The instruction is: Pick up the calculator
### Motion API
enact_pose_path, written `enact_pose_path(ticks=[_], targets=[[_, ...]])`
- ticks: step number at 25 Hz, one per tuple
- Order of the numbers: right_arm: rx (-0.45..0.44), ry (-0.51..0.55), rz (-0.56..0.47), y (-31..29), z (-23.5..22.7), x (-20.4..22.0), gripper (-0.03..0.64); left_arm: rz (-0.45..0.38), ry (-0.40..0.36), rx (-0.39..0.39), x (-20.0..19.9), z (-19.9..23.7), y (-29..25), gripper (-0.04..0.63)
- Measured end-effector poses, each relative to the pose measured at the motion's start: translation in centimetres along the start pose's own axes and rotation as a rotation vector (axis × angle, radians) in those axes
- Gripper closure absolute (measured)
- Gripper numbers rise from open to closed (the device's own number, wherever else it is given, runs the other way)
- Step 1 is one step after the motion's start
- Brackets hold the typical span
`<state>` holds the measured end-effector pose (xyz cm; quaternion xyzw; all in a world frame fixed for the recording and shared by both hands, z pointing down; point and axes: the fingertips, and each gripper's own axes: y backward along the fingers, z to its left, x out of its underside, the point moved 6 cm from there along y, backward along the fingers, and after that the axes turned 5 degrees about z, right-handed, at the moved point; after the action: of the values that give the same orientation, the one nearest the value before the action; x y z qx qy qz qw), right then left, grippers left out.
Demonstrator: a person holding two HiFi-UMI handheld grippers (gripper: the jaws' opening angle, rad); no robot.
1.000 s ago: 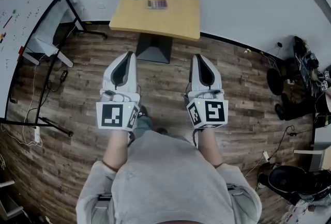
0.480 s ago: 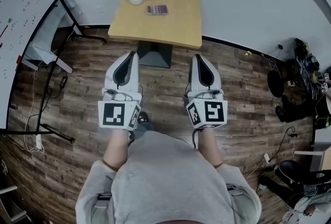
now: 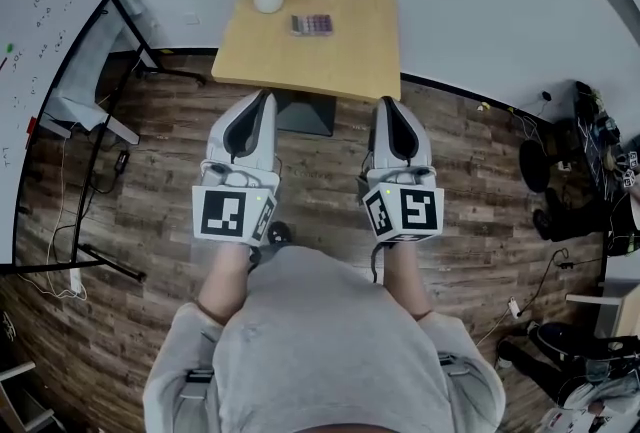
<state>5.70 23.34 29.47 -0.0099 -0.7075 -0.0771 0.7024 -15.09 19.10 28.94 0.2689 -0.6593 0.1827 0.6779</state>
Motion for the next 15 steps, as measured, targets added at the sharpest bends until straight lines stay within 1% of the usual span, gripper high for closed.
enact_pose_path(ticks=[15], targets=[[0.045,0.0,-0.024,-6.9,2.2,0.2,0.615,-0.022,-0.006,0.052,0.1,6.8,-4.3,0.591]])
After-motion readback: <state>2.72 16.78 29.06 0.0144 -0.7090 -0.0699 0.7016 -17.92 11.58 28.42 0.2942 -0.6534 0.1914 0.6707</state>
